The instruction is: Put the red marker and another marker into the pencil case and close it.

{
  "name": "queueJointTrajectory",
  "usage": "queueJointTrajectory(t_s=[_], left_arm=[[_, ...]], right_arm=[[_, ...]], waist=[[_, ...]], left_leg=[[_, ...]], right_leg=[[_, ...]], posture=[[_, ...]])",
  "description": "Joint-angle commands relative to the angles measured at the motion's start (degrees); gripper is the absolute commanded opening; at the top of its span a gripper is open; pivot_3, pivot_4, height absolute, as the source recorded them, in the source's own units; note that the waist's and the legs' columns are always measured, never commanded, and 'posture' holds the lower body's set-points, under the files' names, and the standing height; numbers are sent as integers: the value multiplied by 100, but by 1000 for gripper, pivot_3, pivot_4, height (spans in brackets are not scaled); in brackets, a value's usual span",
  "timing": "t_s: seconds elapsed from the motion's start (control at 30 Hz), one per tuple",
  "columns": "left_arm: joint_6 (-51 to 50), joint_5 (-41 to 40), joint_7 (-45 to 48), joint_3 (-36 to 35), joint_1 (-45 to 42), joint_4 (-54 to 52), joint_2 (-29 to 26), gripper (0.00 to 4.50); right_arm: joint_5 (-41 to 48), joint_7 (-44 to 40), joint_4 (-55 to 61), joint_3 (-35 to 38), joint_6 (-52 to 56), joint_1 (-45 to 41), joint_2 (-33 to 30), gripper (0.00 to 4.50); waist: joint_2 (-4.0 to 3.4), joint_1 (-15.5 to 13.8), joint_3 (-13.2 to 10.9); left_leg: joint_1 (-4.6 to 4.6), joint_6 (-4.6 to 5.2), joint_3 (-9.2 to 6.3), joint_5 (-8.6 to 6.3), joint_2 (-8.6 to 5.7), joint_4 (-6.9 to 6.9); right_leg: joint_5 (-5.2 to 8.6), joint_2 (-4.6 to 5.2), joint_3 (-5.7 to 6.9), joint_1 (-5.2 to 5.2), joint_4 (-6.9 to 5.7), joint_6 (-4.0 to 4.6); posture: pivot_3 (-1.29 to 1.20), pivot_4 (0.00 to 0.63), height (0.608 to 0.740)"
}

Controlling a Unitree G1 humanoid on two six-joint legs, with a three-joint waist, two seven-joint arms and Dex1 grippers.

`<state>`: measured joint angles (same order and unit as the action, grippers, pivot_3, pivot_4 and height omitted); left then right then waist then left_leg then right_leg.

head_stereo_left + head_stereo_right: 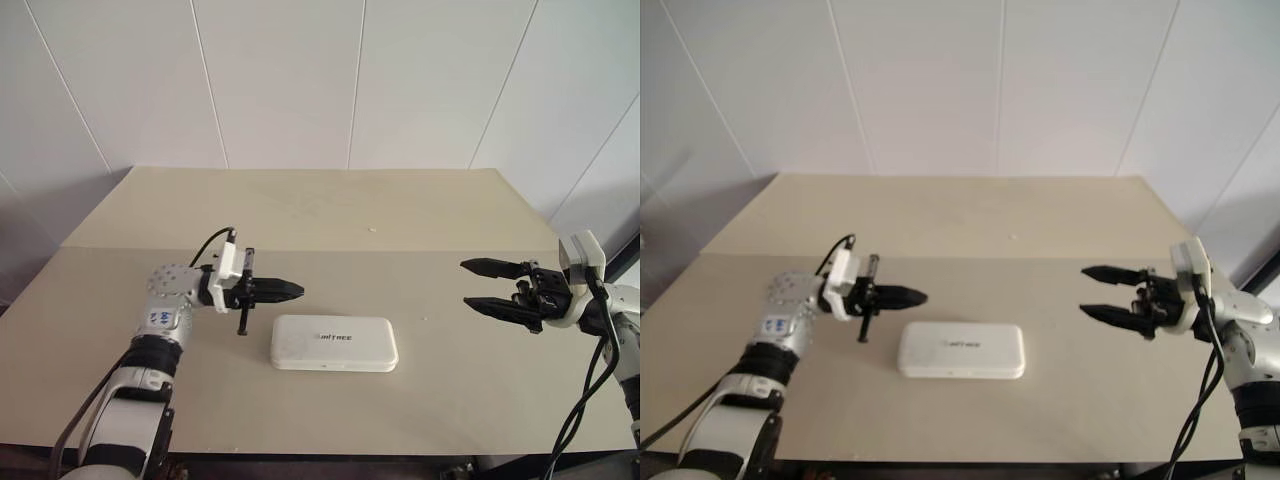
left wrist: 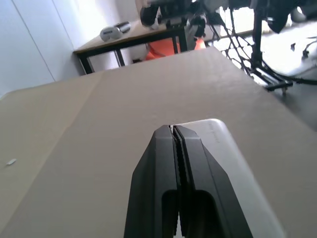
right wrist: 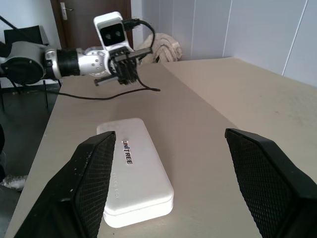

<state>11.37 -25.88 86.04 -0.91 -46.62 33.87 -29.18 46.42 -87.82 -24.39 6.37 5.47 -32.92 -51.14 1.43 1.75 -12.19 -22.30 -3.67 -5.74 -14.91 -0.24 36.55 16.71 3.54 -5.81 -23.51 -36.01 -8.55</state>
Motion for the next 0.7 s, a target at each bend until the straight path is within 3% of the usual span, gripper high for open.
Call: queueJointTrajectory(t_s=[0.03,0.1,0.47,0.7], left_arm=[[-301,-375,442,-259,317,-521,-262,444],[-448,-504,536,-341,507,-629,-390,929],[-533,-1104,646,-350,964,-511,-1261,4486],[-490,-1192,646,-263,794,-130,-1642,4486]], right_arm=[[66,-468,12,44,46,-100,-90,4500],[71,-468,-15,28,50,-107,-119,4500],[58,-468,19,44,215,-133,-300,4500],[-49,-468,-35,116,54,-174,-124,4500]], waist=[[-1,0,0],[-1,1,0],[-4,5,-2],[-4,6,-2]], left_leg=[[2,0,1,0,0,0],[3,0,1,0,0,0],[3,0,3,0,0,-1],[4,0,5,0,0,-2]], right_leg=[[0,0,0,2,0,0],[0,0,0,2,0,0],[-1,1,0,1,1,2],[0,0,0,1,2,3]], posture=[[0,150,740],[0,150,740],[0,150,740],[0,150,740]])
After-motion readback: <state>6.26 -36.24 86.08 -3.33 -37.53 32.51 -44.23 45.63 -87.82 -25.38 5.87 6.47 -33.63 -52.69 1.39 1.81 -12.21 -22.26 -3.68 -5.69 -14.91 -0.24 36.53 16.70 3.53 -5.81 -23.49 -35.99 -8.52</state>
